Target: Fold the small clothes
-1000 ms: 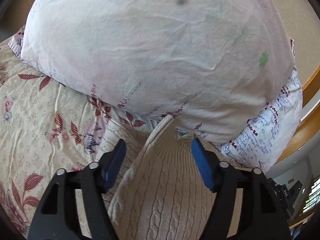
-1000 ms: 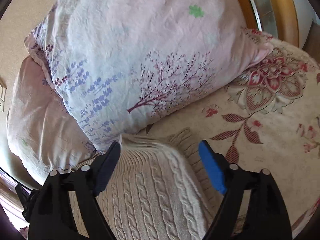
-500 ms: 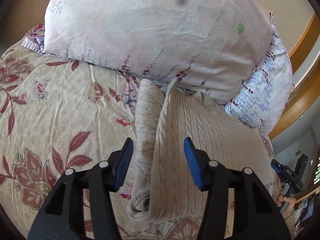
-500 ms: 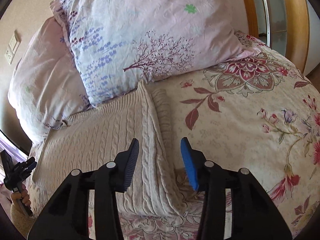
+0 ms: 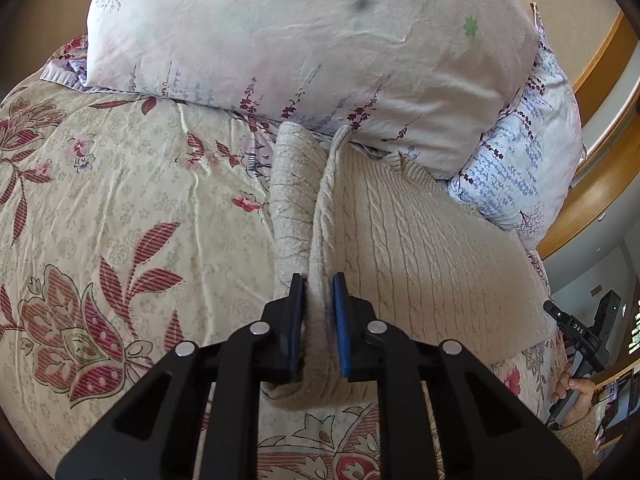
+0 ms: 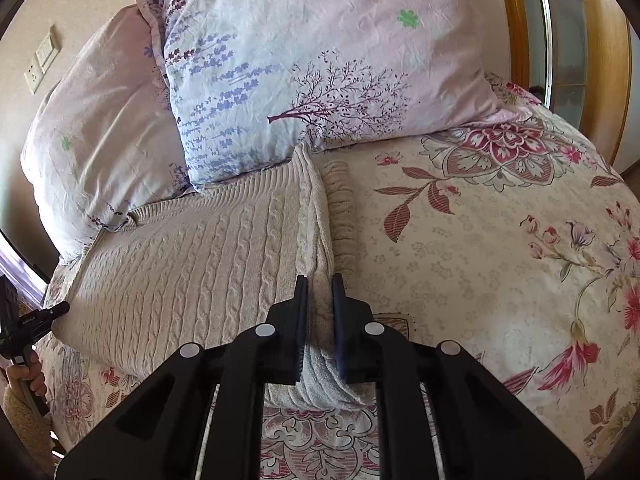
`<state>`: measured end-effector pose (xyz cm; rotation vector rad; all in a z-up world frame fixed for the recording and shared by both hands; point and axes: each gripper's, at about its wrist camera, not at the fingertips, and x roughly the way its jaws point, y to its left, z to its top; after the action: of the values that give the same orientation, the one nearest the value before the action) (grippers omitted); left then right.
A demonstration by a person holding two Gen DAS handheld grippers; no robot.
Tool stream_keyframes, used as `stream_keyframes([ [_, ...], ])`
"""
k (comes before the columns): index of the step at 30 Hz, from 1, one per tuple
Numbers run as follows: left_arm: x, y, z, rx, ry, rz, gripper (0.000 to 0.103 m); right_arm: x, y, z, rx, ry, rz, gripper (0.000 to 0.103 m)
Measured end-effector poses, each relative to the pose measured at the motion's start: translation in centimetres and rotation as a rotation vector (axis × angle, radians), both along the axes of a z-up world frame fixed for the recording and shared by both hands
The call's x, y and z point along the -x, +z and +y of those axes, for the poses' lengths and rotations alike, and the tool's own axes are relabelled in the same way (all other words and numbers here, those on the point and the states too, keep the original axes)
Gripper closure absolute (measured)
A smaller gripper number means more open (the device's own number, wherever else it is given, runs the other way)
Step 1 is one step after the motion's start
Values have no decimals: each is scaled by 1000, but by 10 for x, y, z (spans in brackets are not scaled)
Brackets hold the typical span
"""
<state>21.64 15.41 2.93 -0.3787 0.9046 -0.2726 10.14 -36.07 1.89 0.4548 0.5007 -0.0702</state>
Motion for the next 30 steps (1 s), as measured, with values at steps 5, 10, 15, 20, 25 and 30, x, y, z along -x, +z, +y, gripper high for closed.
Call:
stream_keyframes([
  [5,7,7,-4,-26,-24,-29,92,16,15,5,2,-7,-55,92],
  [10,12,6,3,-30,-48,-31,94,26,7,7,20,-33,-34,92],
  [15,14,-4,9,-20,-50,-15,95,17,-19,-2,-19,-57,40,92],
  [20,26,-9,6,-42,-56,-33,96,9,-21,2,25,-71,66,92],
  [25,28,-11,-1,-118,-53,-60,94,8,-23,2,36,-71,83,92],
  [30,27,9,-9,-189,-17,-117,65,15,-15,-2,-7,-91,59,64],
])
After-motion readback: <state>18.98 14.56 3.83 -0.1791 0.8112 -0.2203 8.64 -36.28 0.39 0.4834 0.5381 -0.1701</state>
